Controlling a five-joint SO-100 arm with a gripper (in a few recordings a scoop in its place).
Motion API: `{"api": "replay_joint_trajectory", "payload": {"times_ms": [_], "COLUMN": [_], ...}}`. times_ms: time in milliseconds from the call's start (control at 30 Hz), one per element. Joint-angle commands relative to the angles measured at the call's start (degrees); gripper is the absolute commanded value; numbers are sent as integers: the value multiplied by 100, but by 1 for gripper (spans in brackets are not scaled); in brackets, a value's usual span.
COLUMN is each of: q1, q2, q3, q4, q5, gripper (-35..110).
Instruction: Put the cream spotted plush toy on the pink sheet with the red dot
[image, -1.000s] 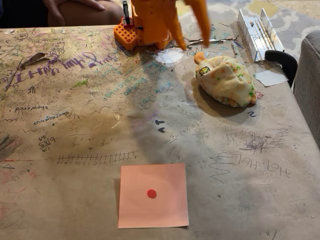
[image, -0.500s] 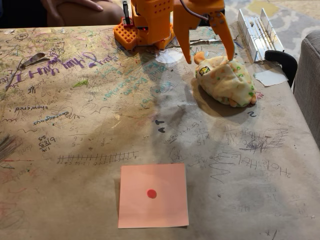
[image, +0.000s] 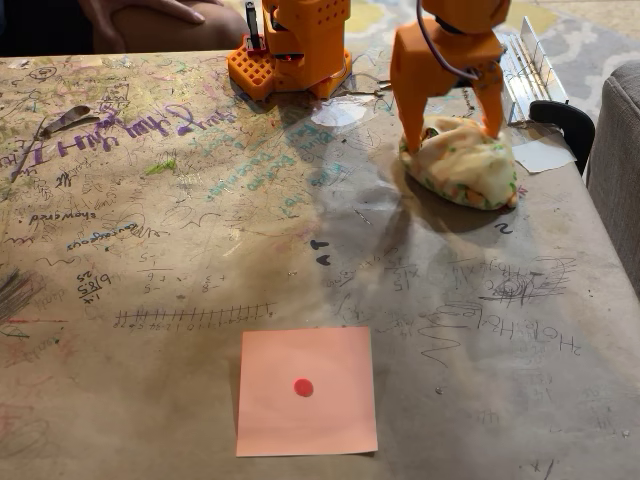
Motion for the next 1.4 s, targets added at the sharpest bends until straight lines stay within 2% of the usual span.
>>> {"api": "replay_joint_trajectory", "payload": {"times_ms": [0,133,233,367,500,700,933,1100,1267,1367], "q1": [-132,-9,167,466,773,1099,1292,1934,2522,2698], "q2": [79,360,483,571,1011,3647,7849,8745,9967,9976], "q3": [132,352,360,439,756,1441,809,18,-114,-519], "q4": [-369,-255,-167,-193,-501,-176,1371,1828,1617,1652], "q5": [-79,-123,88,97,334,914,2355,3287,3639,3841], "gripper": [30,27,12,1,0,0,0,0,0,0]}}
